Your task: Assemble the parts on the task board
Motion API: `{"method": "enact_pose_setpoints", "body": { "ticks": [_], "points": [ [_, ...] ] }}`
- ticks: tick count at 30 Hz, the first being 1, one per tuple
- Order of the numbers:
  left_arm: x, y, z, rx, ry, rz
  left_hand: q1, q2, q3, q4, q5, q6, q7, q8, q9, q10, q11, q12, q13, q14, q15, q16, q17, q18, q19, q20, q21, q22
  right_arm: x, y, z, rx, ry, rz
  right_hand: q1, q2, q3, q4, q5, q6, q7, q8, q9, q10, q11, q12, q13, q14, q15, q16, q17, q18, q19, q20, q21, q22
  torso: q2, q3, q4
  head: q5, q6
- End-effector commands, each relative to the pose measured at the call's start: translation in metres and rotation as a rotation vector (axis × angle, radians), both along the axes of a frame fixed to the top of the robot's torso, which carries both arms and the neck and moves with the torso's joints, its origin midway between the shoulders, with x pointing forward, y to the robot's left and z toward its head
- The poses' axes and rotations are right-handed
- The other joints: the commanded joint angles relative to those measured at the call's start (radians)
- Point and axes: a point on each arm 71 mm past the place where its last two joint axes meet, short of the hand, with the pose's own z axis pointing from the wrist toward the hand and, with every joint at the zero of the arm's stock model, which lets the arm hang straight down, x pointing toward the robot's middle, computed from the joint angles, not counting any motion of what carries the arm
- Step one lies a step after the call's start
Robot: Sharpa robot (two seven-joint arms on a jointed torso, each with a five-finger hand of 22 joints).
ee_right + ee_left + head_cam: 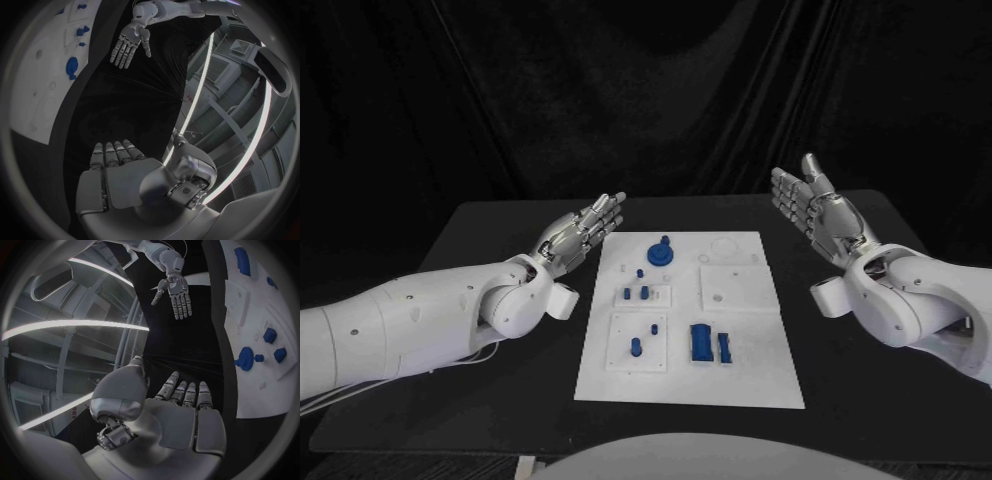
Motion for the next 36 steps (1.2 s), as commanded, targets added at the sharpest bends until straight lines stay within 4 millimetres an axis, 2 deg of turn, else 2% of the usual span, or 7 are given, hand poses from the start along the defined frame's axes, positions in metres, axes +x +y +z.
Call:
{"method": "enact_pose_setpoints", "body": {
  "ticks": [1, 6, 10, 11, 14, 17, 36],
  "points": [
    [0.003, -0.004, 0.003, 0.041, -0.005, 0.108, -0.264, -0.041, 0.052, -0.060, -0.061, -0.082, -0.005, -0.015, -0.007, -0.020, 0.001, -0.014, -0.004, 0.001, 0.002, -0.004, -0.001, -0.043, 0.001, -0.019, -0.006, -0.001, 0.006, 0.005, -0.002, 0.080, -0.007, -0.162, -0.110, -0.001, 0.003, 0.000, -0.004, -0.013, 0.000, -0.003, -0.003, -0.003, 0.000, -0.003, -0.001, -0.005, 0.000, -0.004, -0.001, -0.007, 0.000, -0.005, -0.004, -0.001, -0.005, -0.0091, 0.0086, -0.017, 0.048],
    [0.008, -0.019, 0.015, 0.065, -0.010, 0.224, -0.371, -0.057, 0.074, -0.082, -0.087, -0.116, -0.005, -0.015, -0.007, -0.020, 0.001, -0.014, -0.004, 0.001, 0.002, -0.004, -0.001, -0.054, 0.001, -0.019, -0.006, -0.001, 0.013, 0.029, -0.007, 0.173, 0.010, -0.290, -0.110, -0.001, 0.003, 0.000, -0.004, -0.013, 0.000, -0.003, -0.003, -0.003, 0.000, -0.003, -0.001, -0.005, 0.000, -0.004, -0.001, -0.007, 0.000, -0.005, -0.004, -0.001, -0.012, -0.0207, 0.0200, -0.047, 0.130],
    [0.010, -0.029, 0.026, 0.083, -0.006, 0.324, -0.439, -0.128, 0.089, -0.097, -0.102, -0.136, -0.005, -0.015, -0.007, -0.020, 0.001, -0.014, -0.004, 0.001, 0.002, -0.004, -0.001, -0.054, 0.001, -0.019, -0.006, -0.001, 0.016, 0.041, -0.010, 0.213, 0.028, -0.354, -0.110, -0.001, 0.003, 0.000, -0.004, -0.013, 0.000, -0.003, -0.003, -0.003, 0.000, -0.003, -0.001, -0.005, 0.000, -0.004, -0.001, -0.007, 0.000, -0.005, -0.004, -0.001, -0.016, -0.0274, 0.0264, -0.064, 0.176],
    [0.010, -0.032, 0.028, 0.087, -0.004, 0.346, -0.460, -0.128, 0.161, -0.101, -0.107, -0.143, -0.005, -0.015, -0.007, -0.020, 0.001, -0.014, -0.004, 0.001, 0.002, -0.004, -0.001, -0.129, 0.001, -0.019, -0.006, -0.001, 0.016, 0.042, -0.010, 0.218, 0.031, -0.363, -0.110, -0.001, 0.003, 0.000, -0.004, -0.013, 0.000, -0.003, -0.003, -0.003, 0.000, -0.003, -0.001, -0.005, 0.000, -0.004, -0.001, -0.007, 0.000, -0.005, -0.004, -0.001, -0.018, -0.0293, 0.0282, -0.069, 0.189],
    [0.011, -0.037, 0.035, 0.096, 0.004, 0.406, -0.502, -0.128, 0.161, -0.114, -0.117, -0.156, -0.005, -0.015, -0.007, -0.020, 0.001, -0.014, -0.004, 0.001, 0.002, -0.004, -0.001, -0.129, 0.001, -0.019, -0.006, -0.001, 0.016, 0.045, -0.011, 0.226, 0.036, -0.377, -0.110, -0.001, 0.003, 0.000, -0.004, -0.013, 0.000, -0.003, -0.003, -0.003, 0.000, -0.003, -0.001, -0.005, 0.000, -0.004, -0.001, -0.007, 0.000, -0.005, -0.004, -0.001, -0.019, -0.0320, 0.0309, -0.076, 0.209],
    [0.011, -0.042, 0.041, 0.104, 0.013, 0.459, -0.542, -0.128, 0.161, -0.188, -0.193, -0.168, -0.005, -0.015, -0.007, -0.020, 0.001, -0.014, -0.004, 0.001, 0.002, -0.004, -0.001, -0.129, 0.001, -0.019, -0.006, -0.001, 0.016, 0.045, -0.011, 0.226, 0.036, -0.377, -0.110, -0.001, 0.003, 0.000, -0.004, -0.013, 0.000, -0.003, -0.003, -0.003, 0.000, -0.003, -0.001, -0.005, 0.000, -0.004, -0.001, -0.007, 0.000, -0.005, -0.004, -0.001, -0.020, -0.0337, 0.0325, -0.080, 0.220],
    [0.010, -0.048, 0.048, 0.112, 0.026, 0.521, -0.693, -0.128, 0.161, -0.188, -0.193, -0.257, -0.005, -0.015, -0.007, -0.020, 0.001, -0.014, -0.004, 0.001, 0.002, -0.004, -0.001, -0.129, 0.001, -0.019, -0.006, -0.001, 0.016, 0.045, -0.011, 0.226, 0.036, -0.377, -0.110, -0.001, 0.003, 0.000, -0.004, -0.013, 0.000, -0.003, -0.003, -0.003, 0.000, -0.003, -0.001, -0.005, 0.000, -0.004, -0.001, -0.007, 0.000, -0.005, -0.004, -0.001, -0.020, -0.0338, 0.0327, -0.081, 0.222]
  ]
}}
